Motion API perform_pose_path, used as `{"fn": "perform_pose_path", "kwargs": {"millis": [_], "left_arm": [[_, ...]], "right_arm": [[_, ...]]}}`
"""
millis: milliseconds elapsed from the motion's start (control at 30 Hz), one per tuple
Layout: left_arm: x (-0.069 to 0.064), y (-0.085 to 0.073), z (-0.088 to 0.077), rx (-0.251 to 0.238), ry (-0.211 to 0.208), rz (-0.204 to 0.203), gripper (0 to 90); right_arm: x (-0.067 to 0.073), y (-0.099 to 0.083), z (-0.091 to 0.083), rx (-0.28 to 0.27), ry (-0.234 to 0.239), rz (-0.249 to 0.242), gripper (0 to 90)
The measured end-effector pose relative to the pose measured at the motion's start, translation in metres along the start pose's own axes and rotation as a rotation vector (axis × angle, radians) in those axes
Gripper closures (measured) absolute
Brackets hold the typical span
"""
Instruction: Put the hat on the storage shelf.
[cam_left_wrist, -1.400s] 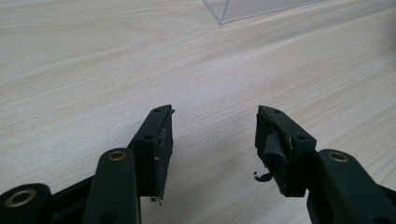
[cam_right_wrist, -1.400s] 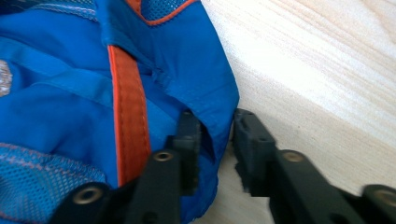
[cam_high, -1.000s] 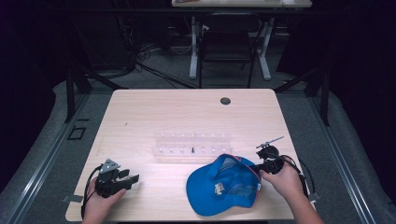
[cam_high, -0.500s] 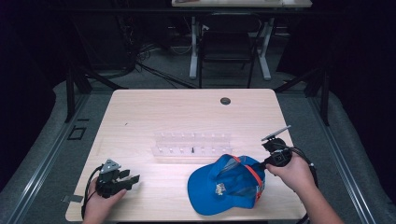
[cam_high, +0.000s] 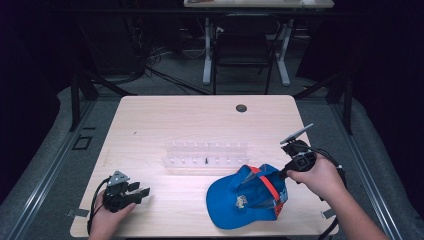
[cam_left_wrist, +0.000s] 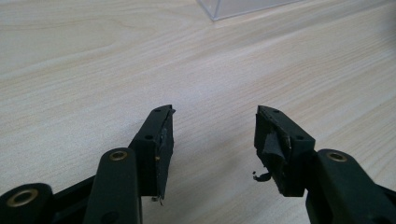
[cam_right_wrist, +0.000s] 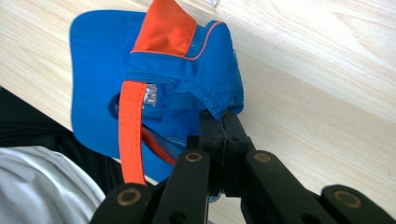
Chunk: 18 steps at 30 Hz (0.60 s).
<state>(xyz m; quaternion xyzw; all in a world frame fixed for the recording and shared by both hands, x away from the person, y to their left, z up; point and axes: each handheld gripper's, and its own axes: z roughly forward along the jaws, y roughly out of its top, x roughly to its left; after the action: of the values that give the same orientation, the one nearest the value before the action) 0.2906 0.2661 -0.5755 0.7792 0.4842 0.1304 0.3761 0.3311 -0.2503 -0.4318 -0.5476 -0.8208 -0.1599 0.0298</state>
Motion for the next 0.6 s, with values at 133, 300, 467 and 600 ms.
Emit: {"fn": "perform_pose_path", "kwargs": {"millis": [133, 300, 467, 600], "left_arm": [[0.0, 0.0, 0.0, 0.0, 0.001, 0.0, 47.5], [-0.001, 0.0, 0.0, 0.001, 0.001, 0.001, 47.5], [0.0, 0.0, 0.0, 0.002, 0.001, 0.0, 47.5], [-0.001, 0.0, 0.0, 0.008, -0.001, 0.003, 47.5]], "right_arm": [[0.004, 0.003, -0.006, 0.003, -0.006, 0.002, 89.9], [0.008, 0.007, -0.016, 0.032, 0.009, -0.018, 90.0], [0.014, 0.01, -0.029, 0.01, 0.033, -0.013, 90.0], [0.016, 0.013, -0.037, 0.016, 0.027, -0.02, 90.0]]}}
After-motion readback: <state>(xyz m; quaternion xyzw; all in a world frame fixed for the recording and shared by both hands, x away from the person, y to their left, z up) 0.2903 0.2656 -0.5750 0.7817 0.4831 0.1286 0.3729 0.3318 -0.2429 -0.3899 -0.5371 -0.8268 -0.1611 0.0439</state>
